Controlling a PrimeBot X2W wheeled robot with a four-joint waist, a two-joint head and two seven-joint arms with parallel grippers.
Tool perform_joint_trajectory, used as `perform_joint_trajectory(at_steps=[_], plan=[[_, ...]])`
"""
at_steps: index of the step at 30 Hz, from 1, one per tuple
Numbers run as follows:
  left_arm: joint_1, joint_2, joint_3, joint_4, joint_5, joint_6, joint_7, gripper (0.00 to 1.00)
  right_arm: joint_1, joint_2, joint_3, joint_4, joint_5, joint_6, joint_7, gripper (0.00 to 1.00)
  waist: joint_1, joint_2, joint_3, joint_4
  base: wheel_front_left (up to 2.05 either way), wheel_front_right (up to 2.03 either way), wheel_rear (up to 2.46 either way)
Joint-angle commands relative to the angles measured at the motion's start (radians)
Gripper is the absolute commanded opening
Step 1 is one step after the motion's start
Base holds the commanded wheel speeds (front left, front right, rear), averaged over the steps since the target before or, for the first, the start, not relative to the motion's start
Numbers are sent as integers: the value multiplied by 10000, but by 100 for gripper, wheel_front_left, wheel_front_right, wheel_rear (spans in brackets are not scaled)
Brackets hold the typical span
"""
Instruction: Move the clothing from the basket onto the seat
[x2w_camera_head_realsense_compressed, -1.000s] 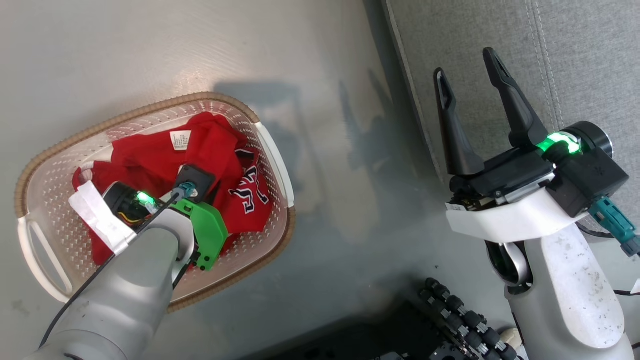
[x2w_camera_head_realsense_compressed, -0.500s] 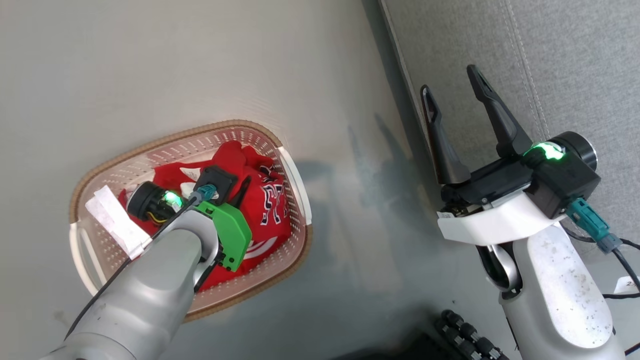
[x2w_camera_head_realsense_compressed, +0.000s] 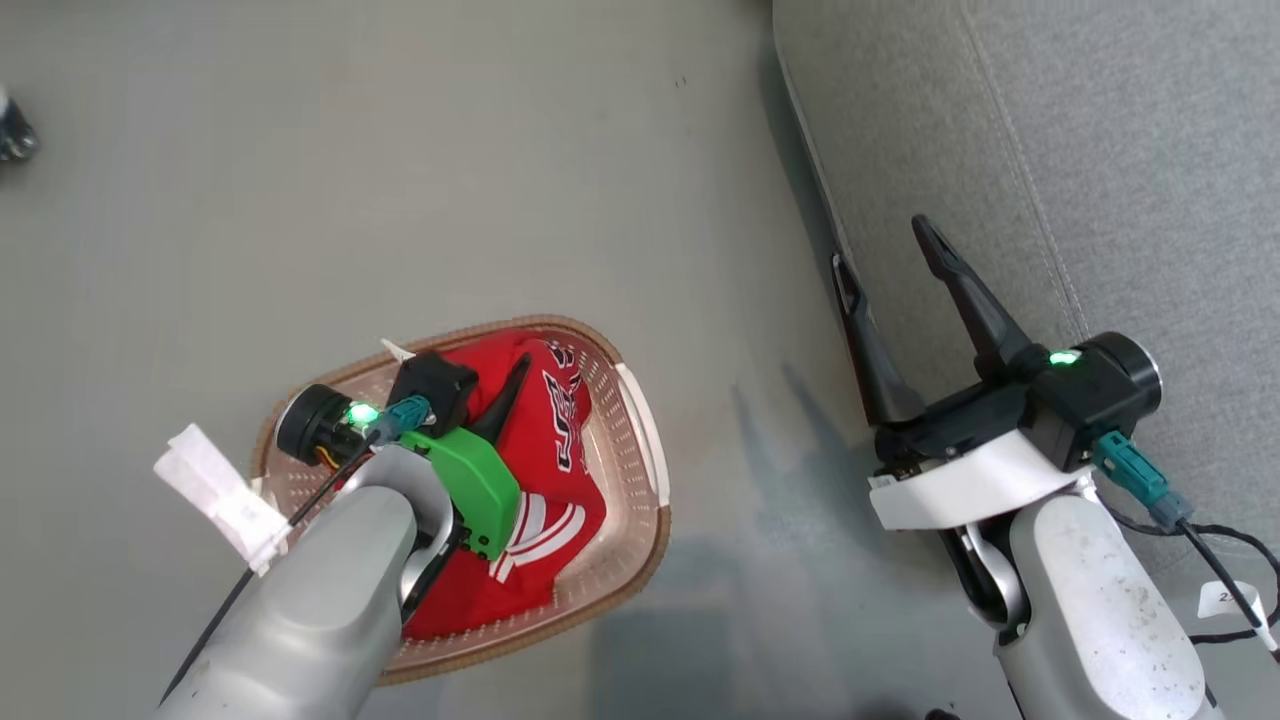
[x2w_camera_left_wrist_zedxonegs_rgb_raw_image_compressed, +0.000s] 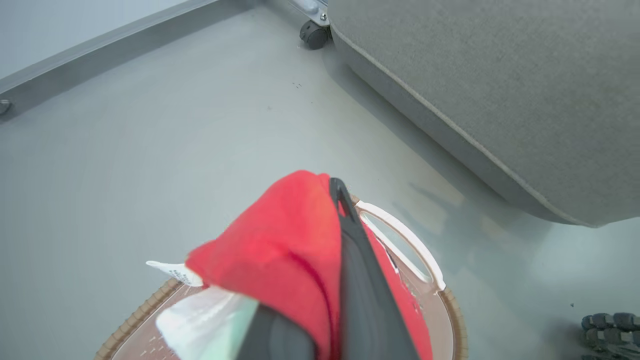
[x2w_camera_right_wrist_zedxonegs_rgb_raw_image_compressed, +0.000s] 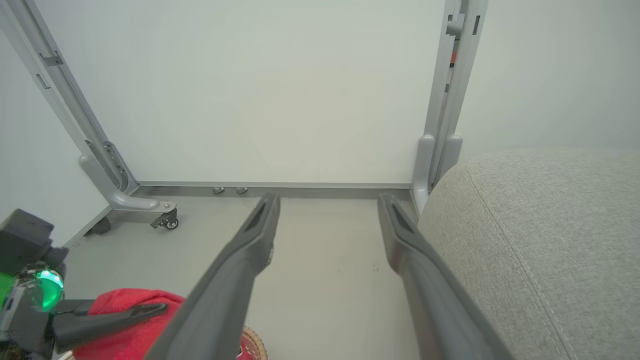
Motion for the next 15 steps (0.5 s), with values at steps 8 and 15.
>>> perform_joint_trajectory(at_steps=[8,15], plan=[[1199,169,1847,-1634,819,-26,-40,0,698,-38,-29,432,108,-7,-23,100,0,84,-1794,645,0,0,0],[1919,7,2878,-3062,1437,-26,-42,0,1236,-36,-66,654,164,-7,-23,100,0,84,-2712,845,0,0,0]])
